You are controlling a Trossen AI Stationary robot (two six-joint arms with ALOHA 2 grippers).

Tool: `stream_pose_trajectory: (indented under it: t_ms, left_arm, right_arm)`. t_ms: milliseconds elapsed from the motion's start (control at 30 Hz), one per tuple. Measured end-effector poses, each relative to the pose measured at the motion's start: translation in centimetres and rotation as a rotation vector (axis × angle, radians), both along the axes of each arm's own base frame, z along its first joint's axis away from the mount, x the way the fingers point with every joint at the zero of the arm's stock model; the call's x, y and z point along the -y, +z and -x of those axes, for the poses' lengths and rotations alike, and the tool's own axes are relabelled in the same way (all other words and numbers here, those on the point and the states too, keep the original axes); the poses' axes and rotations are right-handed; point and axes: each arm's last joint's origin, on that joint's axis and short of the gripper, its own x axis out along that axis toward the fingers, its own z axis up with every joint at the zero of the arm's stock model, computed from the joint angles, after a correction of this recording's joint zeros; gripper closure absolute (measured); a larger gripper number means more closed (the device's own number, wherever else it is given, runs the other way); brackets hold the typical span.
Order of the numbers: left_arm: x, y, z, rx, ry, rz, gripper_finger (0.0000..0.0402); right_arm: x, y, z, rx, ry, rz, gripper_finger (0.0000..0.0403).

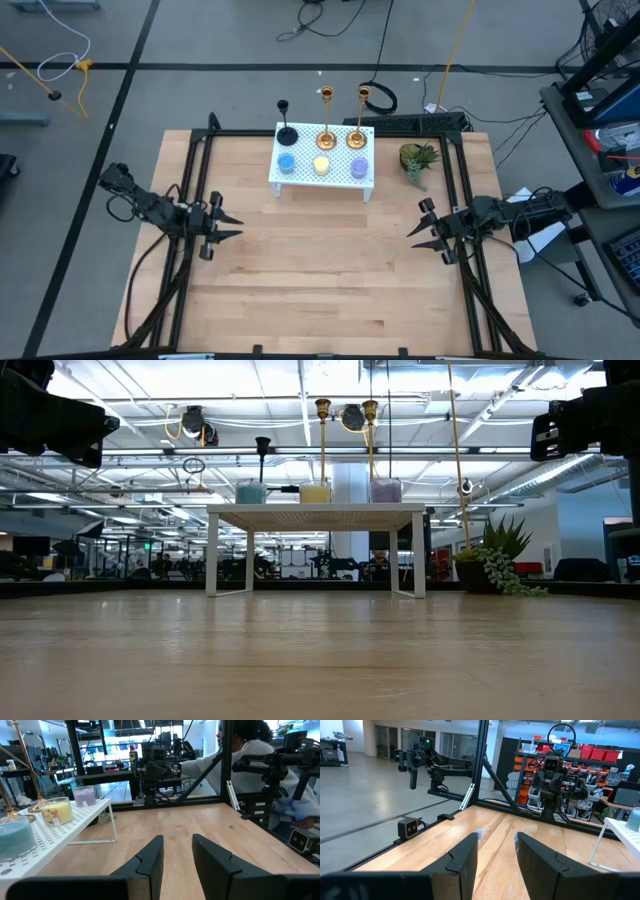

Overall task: Pick & Place candle stick holders
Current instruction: Return to Home Position

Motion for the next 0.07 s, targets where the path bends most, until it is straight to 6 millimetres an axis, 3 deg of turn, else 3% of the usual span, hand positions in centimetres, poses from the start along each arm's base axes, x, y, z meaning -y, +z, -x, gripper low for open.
stream_pose_trajectory:
  t_ms: [67]
  left_arm:
    - [0.00,0.00,0.00,0.000,0.000,0.000,0.0291]
  right_arm:
    - [0.00,0.00,0.00,0.000,0.000,0.000,0.0271]
